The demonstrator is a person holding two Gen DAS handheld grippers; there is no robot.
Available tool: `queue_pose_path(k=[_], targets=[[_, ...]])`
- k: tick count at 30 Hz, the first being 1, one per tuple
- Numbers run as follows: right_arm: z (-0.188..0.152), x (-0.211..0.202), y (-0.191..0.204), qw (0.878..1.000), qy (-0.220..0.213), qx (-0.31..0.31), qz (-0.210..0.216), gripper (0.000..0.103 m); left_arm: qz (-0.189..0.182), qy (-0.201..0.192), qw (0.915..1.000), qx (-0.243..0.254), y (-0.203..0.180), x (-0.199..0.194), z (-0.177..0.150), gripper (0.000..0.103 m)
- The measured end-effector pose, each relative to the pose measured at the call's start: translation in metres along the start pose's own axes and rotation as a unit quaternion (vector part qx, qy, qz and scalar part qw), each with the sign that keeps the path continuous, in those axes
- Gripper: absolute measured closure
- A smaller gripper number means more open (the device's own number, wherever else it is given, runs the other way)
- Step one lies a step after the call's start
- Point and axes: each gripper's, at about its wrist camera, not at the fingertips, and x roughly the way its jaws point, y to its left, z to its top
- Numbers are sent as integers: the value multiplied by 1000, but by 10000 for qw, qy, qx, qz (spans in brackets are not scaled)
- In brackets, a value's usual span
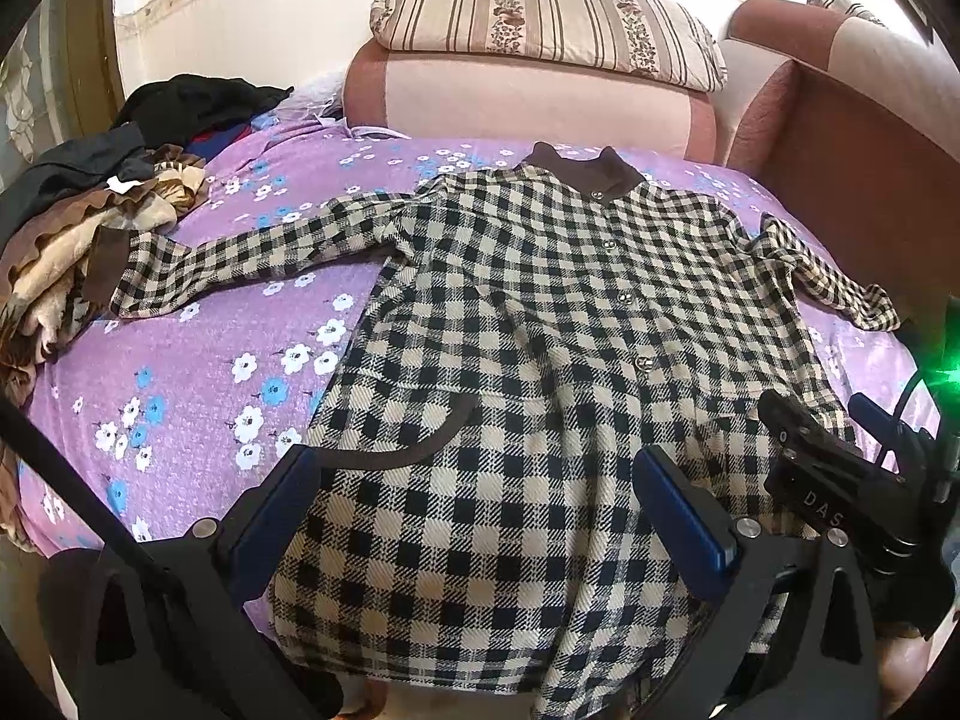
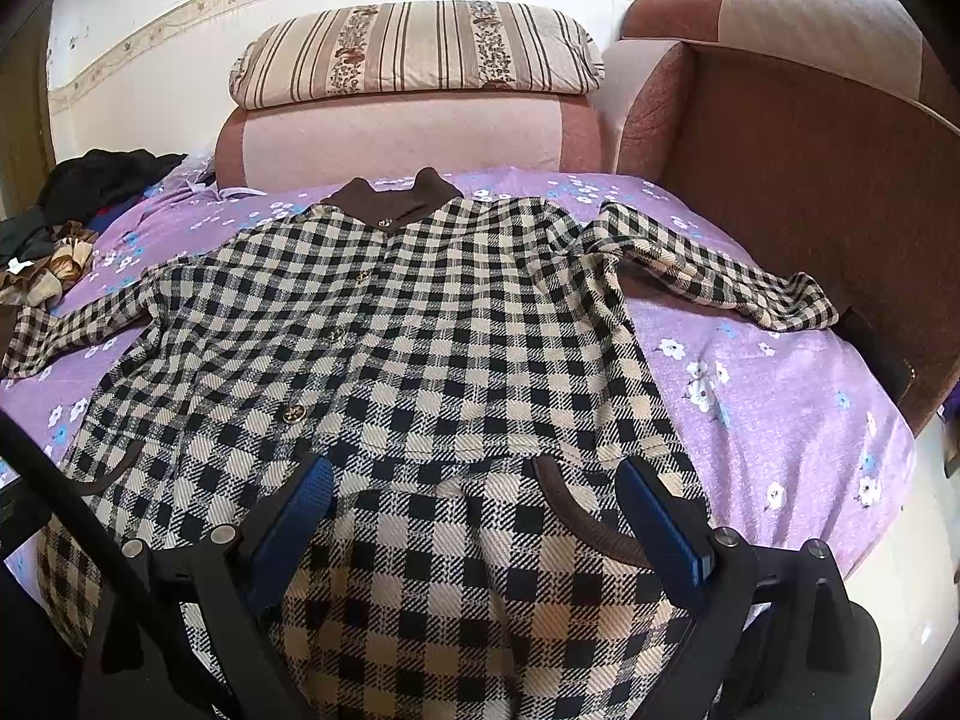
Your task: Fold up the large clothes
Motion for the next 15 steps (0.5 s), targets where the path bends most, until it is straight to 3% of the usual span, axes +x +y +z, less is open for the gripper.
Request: queue_pose_path(k=[10, 15], targets=[[0, 5, -1, 10000, 45, -3, -44, 5, -152, 89, 9998, 50, 3, 6, 6, 0], [22, 0, -7, 9989, -218, -296, -284, 6, -410, -151, 9990, 48, 2, 10, 30, 0]])
